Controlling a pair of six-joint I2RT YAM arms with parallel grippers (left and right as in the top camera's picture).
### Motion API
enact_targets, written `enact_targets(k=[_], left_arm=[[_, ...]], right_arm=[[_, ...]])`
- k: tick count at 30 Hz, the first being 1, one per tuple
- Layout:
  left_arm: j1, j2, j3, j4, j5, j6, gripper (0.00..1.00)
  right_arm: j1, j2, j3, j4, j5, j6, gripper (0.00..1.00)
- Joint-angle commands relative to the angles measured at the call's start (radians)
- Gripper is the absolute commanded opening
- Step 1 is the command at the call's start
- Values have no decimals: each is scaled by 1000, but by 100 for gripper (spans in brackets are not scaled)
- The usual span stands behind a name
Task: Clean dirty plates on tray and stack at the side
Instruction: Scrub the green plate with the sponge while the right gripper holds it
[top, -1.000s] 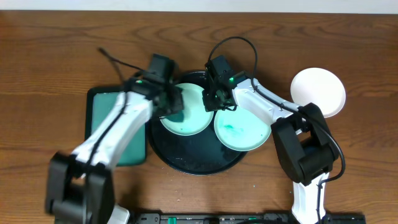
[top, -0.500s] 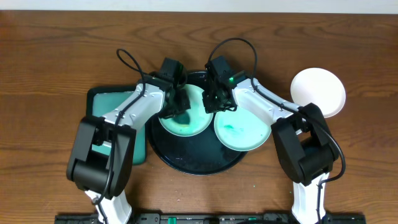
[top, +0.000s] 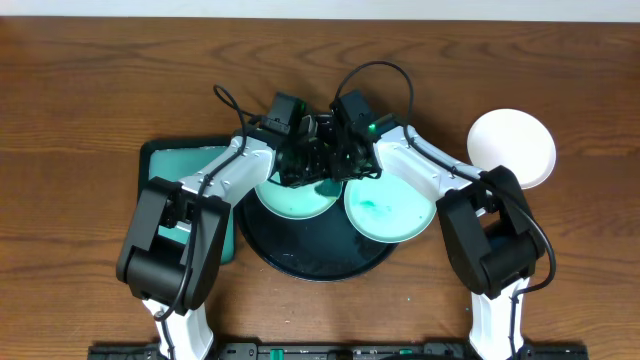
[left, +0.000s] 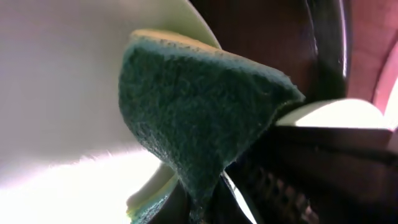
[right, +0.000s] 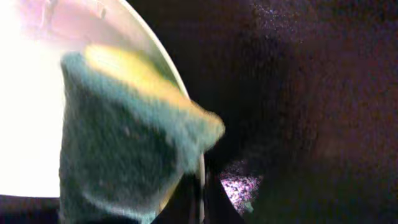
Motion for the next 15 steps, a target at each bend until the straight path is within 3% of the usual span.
enact_targets(k=[1,8,15], left_arm=[[17,13,-5,-12,-200,35,7],[80,13,-5,-167,-613,90,7],[132,13,-5,-311,-731,67,7]], right_arm=[[39,29,-37,-49,-36,-26,1],[39,29,-37,-63,-36,-26,1],[39,29,-37,-60,-36,-26,1]])
